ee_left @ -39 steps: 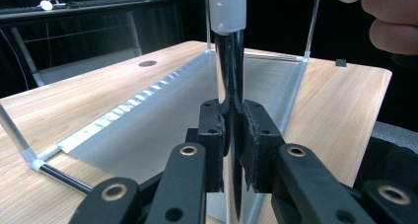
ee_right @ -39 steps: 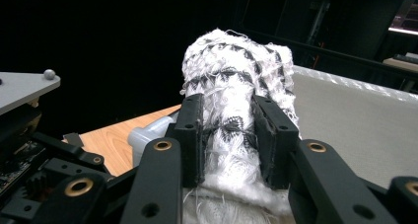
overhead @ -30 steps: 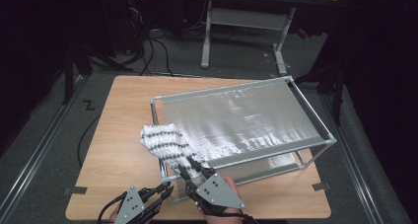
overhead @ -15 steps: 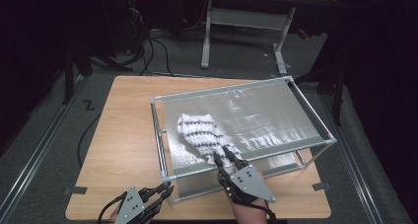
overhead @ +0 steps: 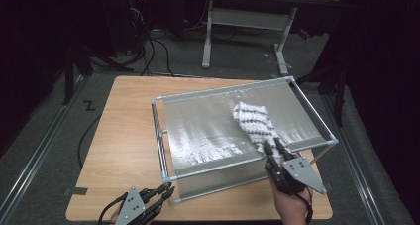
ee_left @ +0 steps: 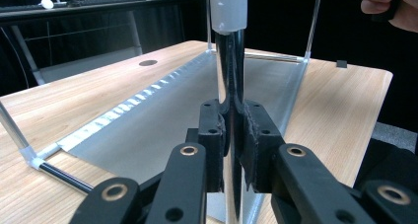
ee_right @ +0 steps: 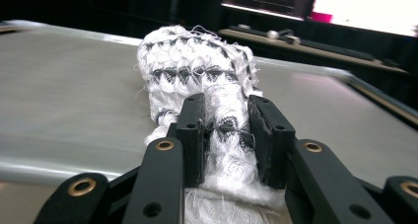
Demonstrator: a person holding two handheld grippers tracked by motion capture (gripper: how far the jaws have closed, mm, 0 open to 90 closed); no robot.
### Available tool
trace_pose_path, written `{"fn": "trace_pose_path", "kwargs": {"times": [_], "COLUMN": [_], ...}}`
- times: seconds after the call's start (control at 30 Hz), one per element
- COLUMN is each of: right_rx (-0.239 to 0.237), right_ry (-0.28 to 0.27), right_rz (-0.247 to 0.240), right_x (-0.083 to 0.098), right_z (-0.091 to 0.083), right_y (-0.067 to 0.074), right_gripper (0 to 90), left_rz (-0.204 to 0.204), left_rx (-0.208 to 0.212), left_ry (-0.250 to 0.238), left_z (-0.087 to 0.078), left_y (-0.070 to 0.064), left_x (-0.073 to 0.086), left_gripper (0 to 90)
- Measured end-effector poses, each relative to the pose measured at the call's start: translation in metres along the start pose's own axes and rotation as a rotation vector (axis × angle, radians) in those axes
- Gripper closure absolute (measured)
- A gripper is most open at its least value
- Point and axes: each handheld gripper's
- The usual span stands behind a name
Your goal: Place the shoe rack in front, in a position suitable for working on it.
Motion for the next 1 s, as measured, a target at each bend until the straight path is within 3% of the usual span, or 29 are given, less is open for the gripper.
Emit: {"fn": "trace_pose_path", "kwargs": {"times": [0.23,0.6,0.73,1.0], "right_rx": [0.113,0.246,0.261,0.245], "right_ry": [0.017,0.073,0.083,0.074], "right_rz": [0.036,0.065,0.071,0.091], "right_x": [0.01,0.017,0.019,0.019], "right_z": [0.001,0.011,0.013,0.012], "right_y": [-0.045,-0.098,-0.107,-0.105], "right_gripper": [69.0,70.1,70.2,70.8], "left_rz": [0.0,0.002,0.002,0.0], "left_rx": [0.0,-0.001,-0.001,-0.002], "left_ry": [-0.001,0.0,-0.001,-0.001], "left_z": [0.0,0.0,0.0,0.0], "left_y": [0.0,0.0,0.0,0.0], "left_x": [0.0,0.0,0.0,0.0], "left_gripper": [80.0,80.0,80.0,80.0]}}
Point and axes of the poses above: each handheld gripper's, and its own axes: z roughly forward along the jaws, x roughly out of its underside, y roughly to its left, and after that the axes turned 4 degrees about -z, right-handed
